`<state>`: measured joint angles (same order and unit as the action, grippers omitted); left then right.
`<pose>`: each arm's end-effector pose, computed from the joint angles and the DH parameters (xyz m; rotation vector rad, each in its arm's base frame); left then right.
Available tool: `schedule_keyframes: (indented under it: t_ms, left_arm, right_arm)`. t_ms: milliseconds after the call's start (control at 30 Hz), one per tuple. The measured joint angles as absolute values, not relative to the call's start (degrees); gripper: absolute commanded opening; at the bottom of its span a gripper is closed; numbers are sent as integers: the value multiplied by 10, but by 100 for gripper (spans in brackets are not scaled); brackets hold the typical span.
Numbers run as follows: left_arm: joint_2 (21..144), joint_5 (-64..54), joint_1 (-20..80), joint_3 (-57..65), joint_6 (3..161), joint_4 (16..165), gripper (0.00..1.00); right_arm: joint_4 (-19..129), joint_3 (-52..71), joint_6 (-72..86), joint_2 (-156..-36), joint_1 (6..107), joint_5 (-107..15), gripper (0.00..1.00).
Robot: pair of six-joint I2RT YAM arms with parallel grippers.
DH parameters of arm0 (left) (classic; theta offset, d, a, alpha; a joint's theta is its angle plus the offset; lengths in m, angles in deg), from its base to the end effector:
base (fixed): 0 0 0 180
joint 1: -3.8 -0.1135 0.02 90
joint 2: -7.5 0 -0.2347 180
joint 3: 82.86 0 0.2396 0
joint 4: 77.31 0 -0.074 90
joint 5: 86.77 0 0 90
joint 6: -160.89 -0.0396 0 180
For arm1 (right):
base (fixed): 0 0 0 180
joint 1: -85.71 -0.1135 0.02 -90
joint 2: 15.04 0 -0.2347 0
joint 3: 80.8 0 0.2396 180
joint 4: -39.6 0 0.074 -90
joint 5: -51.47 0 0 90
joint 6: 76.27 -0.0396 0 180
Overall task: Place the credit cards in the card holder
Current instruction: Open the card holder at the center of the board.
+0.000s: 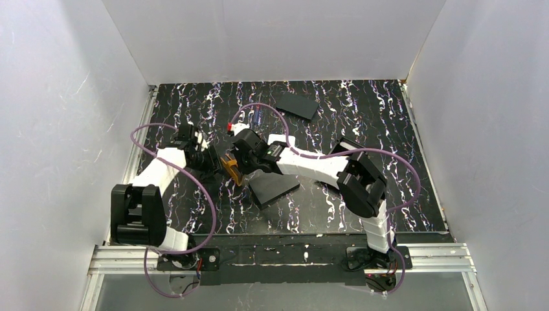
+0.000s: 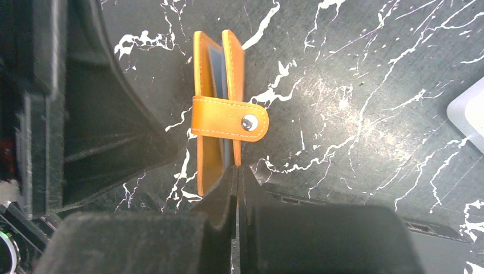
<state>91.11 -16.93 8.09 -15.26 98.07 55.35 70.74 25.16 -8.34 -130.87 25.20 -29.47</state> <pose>0.2723 -0.0341 0.1813 -0.4273 2.6874 -0.6398 0.2238 0.3831 0.2095 -0.6908 2.2382 0.5644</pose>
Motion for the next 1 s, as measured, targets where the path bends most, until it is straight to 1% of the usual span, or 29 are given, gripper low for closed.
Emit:
schedule_keyframes:
  t_ms: [100,133,233,300,400,467,567,600,700,867,1000]
  left_arm:
    - [892,-153,80,-176,980,537,49]
    - [882,-149,80,-183,979,531,50]
    - [854,-152,75,-195,982,529,60]
    - [825,-170,71,-209,991,540,65]
    - [773,-203,67,-227,1012,565,75]
    - [737,-241,66,-231,1038,600,73]
    - [739,-264,66,-232,1056,630,68]
    - [744,-267,66,-233,1059,635,65]
    - [761,-268,66,-242,1065,645,52]
    - [772,-260,66,-258,1069,645,50]
    - [772,-252,66,-268,1069,646,52]
  right_arm:
    - [707,252,-83,-1300,252,-290,1]
    - [707,252,-83,-1297,252,-289,1]
    - [707,252,-83,-1289,252,-288,1]
    - [707,252,-83,-1287,252,-288,1]
    - [714,252,-81,-1287,247,-271,1]
    - [717,252,-79,-1287,242,-267,1]
    - [720,252,-79,-1287,235,-267,1]
    - [720,252,-79,-1287,233,-267,1]
    - [720,252,-79,-1287,230,-270,1]
    - [720,252,-81,-1287,230,-274,1]
    - [720,252,-84,-1287,231,-280,1]
